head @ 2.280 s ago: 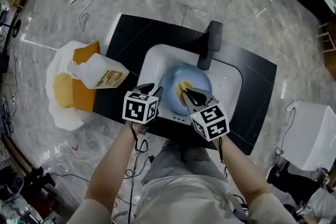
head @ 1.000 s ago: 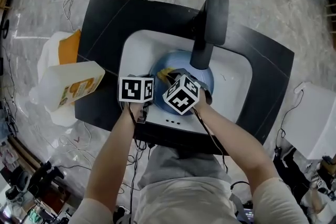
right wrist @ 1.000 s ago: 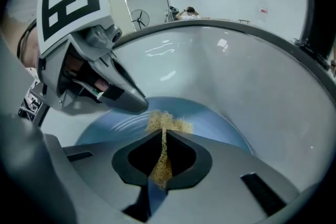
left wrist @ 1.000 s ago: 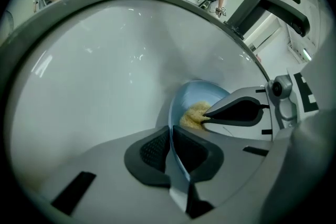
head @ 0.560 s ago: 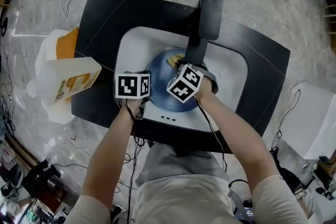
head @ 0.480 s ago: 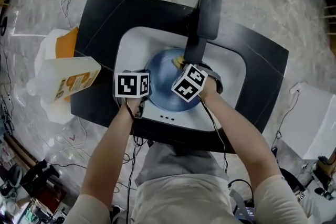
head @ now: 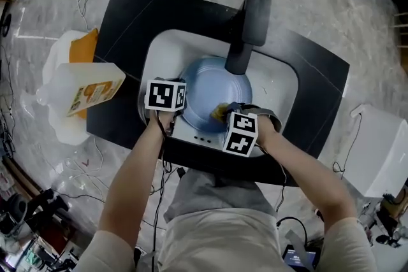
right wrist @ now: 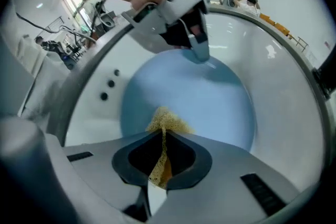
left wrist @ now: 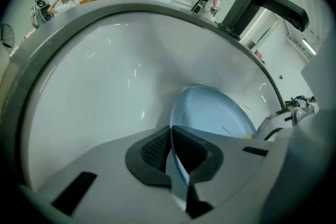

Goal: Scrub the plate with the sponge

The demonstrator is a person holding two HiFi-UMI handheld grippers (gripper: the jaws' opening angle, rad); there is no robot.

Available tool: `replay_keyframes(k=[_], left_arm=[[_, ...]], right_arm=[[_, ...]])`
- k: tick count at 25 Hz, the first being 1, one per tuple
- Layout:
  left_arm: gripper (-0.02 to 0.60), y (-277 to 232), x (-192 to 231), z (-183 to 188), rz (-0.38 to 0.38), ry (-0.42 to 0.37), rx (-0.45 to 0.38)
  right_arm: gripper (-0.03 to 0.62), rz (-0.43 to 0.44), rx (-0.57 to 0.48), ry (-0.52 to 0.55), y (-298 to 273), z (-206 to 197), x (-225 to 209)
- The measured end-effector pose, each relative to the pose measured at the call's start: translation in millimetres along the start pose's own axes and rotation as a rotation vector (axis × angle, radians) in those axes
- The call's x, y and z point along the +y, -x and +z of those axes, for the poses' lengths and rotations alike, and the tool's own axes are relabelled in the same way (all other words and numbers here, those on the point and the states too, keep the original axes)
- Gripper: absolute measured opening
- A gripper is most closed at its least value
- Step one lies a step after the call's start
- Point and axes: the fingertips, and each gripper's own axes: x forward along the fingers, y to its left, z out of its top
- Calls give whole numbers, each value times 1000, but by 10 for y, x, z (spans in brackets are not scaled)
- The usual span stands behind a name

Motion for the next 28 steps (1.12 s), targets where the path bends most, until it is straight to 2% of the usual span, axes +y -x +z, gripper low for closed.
replay_keyframes(k=[4,9,13,18,21,24,26,28], left_arm=[[28,13,-28,-43,-18,34,9],[28,55,-46,-25,-27,34,1],[28,55,-57,-36,-67,12,8],[29,48,-40,-55,-86,11,12],[29,35,-28,-66,-103,54,-1],[29,19,-5,-73,-113,86,-10],[28,9,9,-62,-102,81,-15],[28,4,24,-34,-89,75,-25]], right_arm=[[44,66,-114,2,-40,376,259],[44,64,-208,-19,-110,745,107],[44,-51,-190,12,-179,798,-246],[44,-196,-222,-95,-223,769,-841],[44,-293,-188,-185,-218,612,-1147],[44,-363,-97,-227,-210,334,-1342],[44,-356,-30,-231,-189,141,-1343],[44,-314,44,-183,-160,-33,-1237]])
